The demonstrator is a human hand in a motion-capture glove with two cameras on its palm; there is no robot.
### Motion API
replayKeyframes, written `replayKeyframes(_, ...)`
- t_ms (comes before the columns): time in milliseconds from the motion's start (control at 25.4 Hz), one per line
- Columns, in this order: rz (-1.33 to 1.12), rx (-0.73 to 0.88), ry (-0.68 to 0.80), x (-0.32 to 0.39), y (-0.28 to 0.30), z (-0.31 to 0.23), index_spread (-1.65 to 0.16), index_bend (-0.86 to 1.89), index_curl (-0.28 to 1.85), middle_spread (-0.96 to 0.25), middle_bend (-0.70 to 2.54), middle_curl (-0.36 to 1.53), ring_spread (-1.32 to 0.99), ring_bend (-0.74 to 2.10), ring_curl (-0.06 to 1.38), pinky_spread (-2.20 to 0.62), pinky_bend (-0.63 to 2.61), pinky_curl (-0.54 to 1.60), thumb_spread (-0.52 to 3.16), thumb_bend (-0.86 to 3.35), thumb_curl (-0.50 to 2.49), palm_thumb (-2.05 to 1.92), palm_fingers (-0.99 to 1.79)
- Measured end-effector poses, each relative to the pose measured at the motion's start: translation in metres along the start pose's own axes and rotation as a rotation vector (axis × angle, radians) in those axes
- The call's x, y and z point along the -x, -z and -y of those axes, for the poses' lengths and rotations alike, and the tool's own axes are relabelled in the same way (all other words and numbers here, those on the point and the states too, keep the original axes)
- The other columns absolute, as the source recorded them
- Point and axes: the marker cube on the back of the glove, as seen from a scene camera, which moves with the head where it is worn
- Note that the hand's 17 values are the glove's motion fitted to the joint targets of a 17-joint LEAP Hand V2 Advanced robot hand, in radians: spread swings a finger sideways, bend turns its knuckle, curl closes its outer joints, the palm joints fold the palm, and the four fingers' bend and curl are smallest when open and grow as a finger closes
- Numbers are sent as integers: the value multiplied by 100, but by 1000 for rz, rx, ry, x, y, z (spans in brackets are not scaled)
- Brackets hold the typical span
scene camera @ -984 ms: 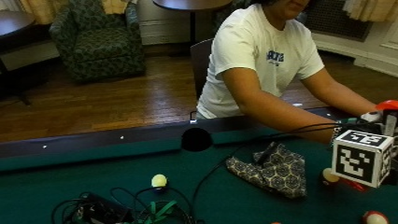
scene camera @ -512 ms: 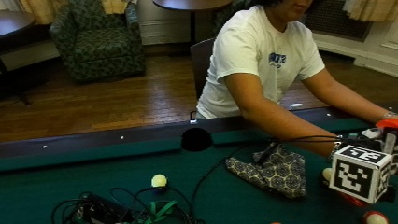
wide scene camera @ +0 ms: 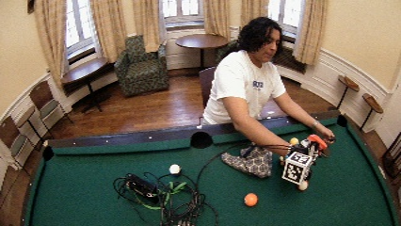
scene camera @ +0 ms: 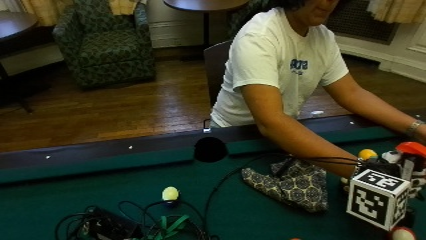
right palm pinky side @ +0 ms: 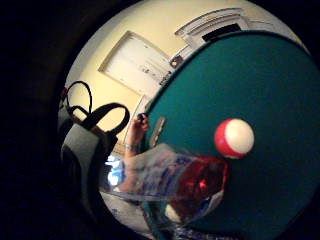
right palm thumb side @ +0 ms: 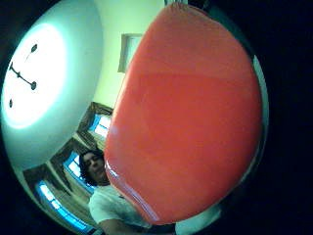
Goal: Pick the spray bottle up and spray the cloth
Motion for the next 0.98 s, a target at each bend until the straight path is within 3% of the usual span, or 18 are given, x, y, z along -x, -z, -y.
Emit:
replayKeyframes(591,53,-16,-5,-7,3,-5,-27,23,68,-20,62,59,-22,80,51,-32,51,44,49,-3,88,92,136)
replayKeyframes(984,54,10,-158,-15,5,-19,-28,19,66,-20,60,58,-20,76,49,-31,49,43,52,-5,86,86,129)
